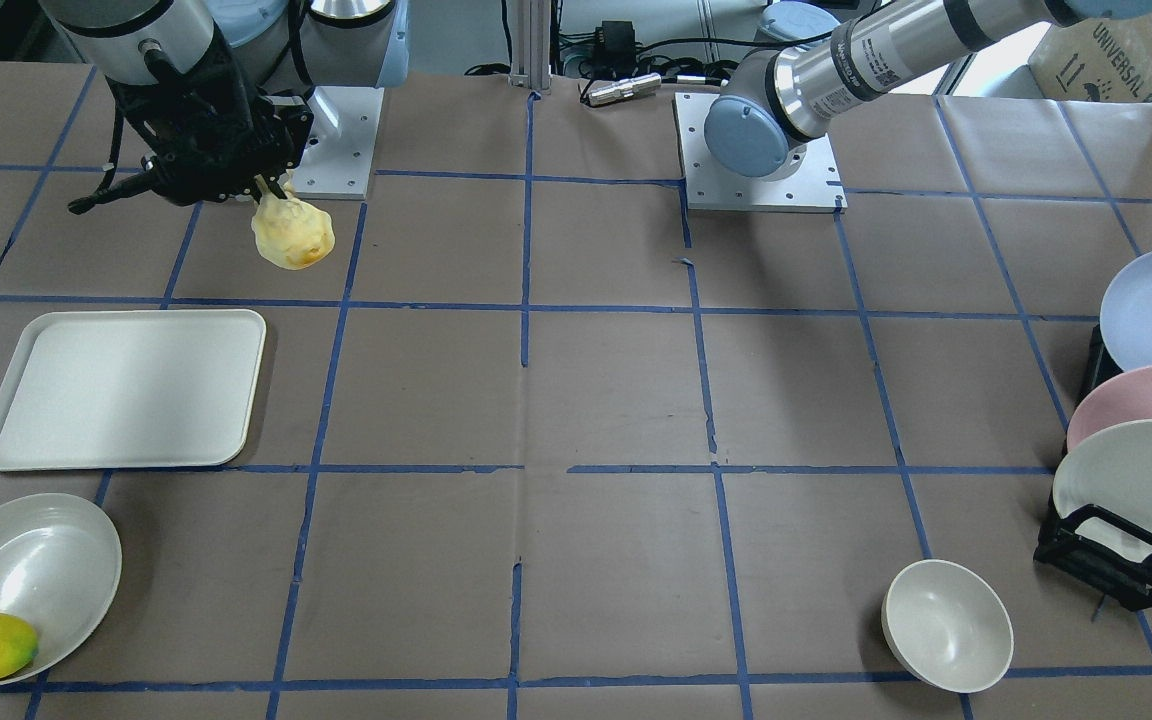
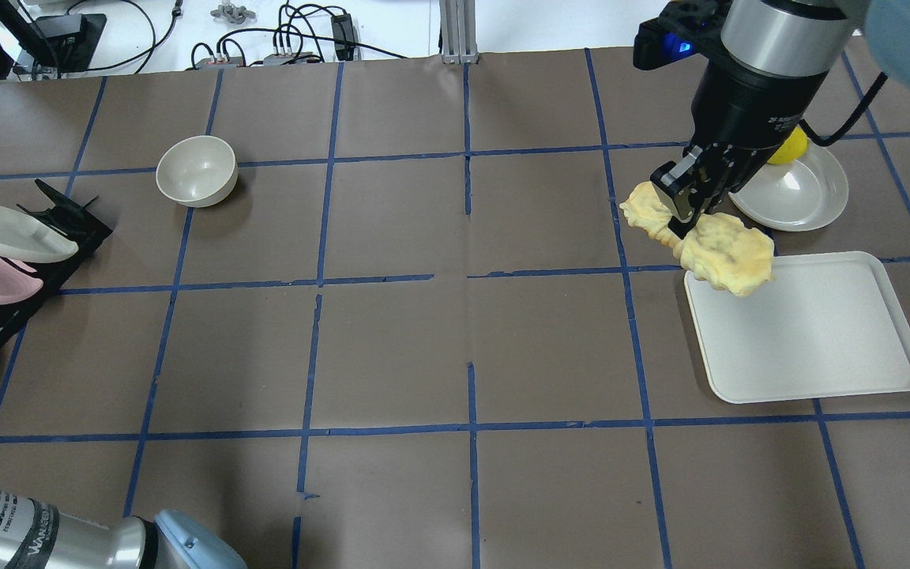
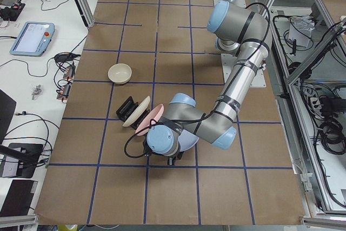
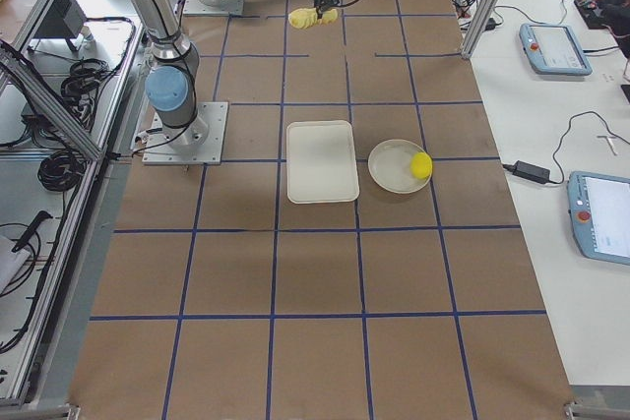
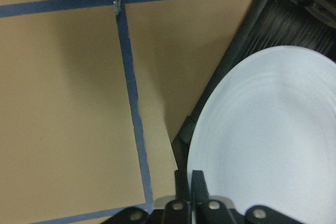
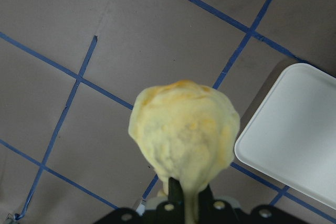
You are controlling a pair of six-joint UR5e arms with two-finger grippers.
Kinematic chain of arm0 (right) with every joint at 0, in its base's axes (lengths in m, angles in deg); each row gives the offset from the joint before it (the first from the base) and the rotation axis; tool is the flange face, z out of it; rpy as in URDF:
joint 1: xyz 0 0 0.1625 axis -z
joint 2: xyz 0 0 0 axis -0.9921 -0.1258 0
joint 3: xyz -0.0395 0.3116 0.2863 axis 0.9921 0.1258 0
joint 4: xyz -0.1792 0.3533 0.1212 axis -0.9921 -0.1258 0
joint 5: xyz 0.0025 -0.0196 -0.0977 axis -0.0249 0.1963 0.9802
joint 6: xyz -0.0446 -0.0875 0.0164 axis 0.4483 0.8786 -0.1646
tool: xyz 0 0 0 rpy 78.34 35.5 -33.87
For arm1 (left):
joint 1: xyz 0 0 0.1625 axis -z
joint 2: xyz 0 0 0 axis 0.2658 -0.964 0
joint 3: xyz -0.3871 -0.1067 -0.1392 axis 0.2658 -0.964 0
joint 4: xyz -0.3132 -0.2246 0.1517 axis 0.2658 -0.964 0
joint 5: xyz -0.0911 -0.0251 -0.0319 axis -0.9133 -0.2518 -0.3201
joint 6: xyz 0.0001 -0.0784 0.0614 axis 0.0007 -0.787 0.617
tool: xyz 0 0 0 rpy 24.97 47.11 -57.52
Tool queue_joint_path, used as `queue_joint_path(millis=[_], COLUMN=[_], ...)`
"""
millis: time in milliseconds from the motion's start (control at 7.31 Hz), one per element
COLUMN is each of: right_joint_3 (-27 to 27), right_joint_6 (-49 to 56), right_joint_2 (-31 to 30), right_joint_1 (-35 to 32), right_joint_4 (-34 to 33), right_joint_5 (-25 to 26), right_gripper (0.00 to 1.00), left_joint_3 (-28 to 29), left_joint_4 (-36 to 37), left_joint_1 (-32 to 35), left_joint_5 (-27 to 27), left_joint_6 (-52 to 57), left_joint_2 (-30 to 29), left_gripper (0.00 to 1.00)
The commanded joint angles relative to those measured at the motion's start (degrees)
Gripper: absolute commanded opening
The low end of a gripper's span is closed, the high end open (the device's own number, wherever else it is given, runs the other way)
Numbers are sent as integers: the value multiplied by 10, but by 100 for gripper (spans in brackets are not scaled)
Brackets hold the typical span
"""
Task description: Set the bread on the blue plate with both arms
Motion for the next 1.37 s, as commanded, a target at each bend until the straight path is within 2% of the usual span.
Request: queue_joint_path(millis=[0,411,821,1232], right_joint_3=[-2,-2,-3,-4], right_joint_6=[5,5,5,7], right_joint_2=[1,1,1,1], right_joint_1=[2,3,3,5], right_joint_4=[1,0,-1,-2], right_joint_5=[-1,-3,-5,-6], right_gripper=[10,10,10,10], left_joint_3=[4,-36,-115,-191], left_joint_4=[-51,-116,-128,-122], left_joint_1=[0,16,72,222], left_joint_5=[3,9,-10,-83], left_joint_6=[3,-16,-46,-151], left_joint_2=[41,128,209,232], left_gripper=[1,1,1,1])
